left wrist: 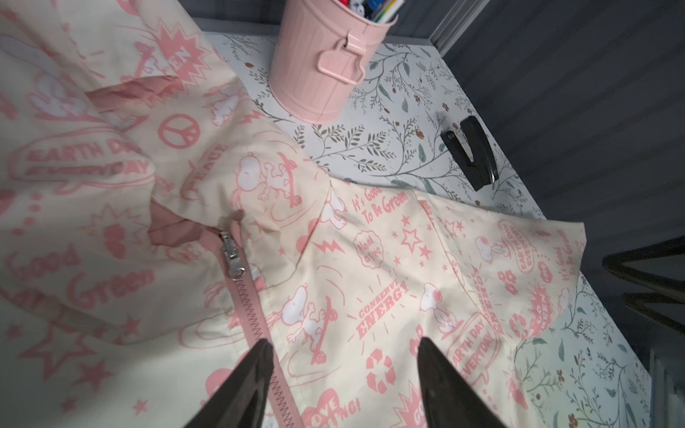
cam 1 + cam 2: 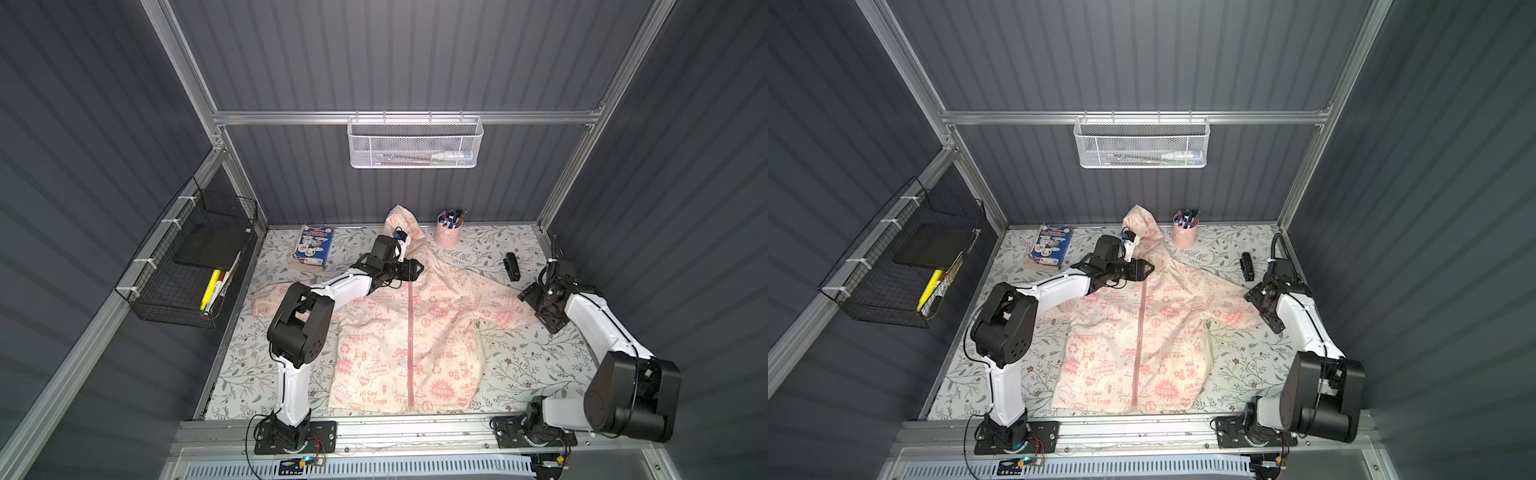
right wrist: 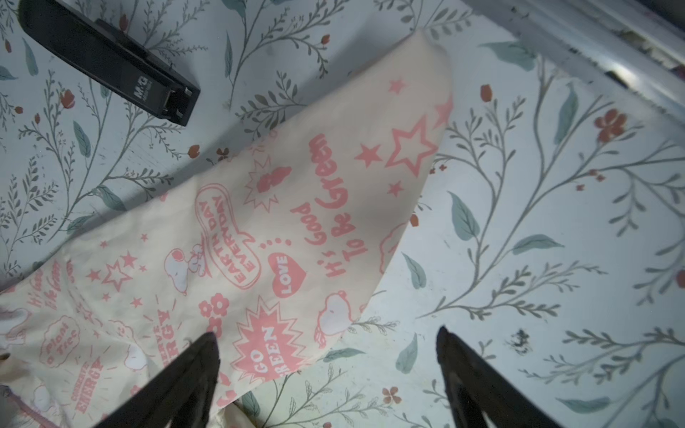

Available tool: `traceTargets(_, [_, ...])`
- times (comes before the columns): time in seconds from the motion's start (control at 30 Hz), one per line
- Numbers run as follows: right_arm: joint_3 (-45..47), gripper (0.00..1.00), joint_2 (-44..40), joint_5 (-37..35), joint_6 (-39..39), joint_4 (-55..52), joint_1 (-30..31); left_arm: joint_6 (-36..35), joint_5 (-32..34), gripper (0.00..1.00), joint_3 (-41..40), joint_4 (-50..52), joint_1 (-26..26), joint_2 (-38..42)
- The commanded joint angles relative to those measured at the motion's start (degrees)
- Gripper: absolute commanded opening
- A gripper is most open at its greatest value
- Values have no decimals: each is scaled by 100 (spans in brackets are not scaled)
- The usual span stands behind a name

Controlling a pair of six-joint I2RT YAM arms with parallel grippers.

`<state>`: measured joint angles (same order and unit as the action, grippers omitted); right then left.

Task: Unzip the jacket
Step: Flatten out the jacket at the center of the board.

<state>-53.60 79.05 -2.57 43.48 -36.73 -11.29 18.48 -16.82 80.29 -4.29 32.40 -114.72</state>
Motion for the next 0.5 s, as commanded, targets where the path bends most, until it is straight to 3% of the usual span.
traceTargets(0.0, [-11, 89, 317, 699, -35, 333, -163, -82, -183, 65, 83, -186, 102, -134])
traceTargets(0.37, [-62, 76, 1180, 1058, 28, 504, -559, 47, -152, 64, -52, -263, 187, -219])
traceTargets(0.47, [-87, 60, 1320, 1234, -92, 742, -576, 42, -151, 64, -101, -265, 188, -205])
